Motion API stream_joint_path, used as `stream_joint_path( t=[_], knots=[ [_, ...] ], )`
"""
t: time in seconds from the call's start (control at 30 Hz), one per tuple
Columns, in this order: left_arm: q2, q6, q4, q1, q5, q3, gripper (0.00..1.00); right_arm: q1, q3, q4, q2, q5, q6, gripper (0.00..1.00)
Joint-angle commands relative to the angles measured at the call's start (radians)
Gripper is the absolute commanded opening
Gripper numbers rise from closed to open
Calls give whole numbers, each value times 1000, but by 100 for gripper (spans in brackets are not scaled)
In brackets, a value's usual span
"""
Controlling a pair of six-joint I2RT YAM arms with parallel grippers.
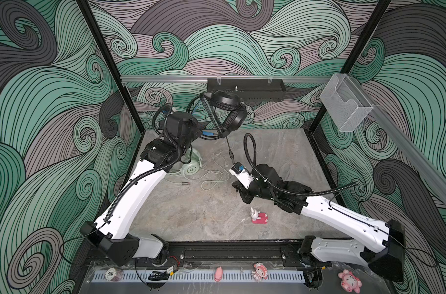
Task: Wrap the headphones
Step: 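Pull the cable plug end toward the robot with the right gripper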
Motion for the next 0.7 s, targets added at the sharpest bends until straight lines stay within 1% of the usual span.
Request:
stream_joint_path(
  t=[0.0, 0.17, 0.3, 0.43, 0.5, 0.67],
  knots=[
    [-4, -125, 148, 31, -30, 12, 0, 25, 21, -85, 29, 16, -33, 0],
    [-10, -122, 144, 41, -28, -7, 0, 40, 31, -89, 41, 23, -51, 0],
    [-11, -133, 155, 49, -19, -8, 0, 81, 51, -119, 67, 64, -84, 0],
    [0, -181, 185, 62, 27, -12, 0, 134, 64, -133, 87, 108, -108, 0],
    [2, -213, 229, 71, 78, -28, 0, 137, 62, -130, 97, 111, -103, 0],
    [5, -219, 215, 71, 113, -12, 0, 126, 40, -114, 84, 124, -86, 0]
  ],
)
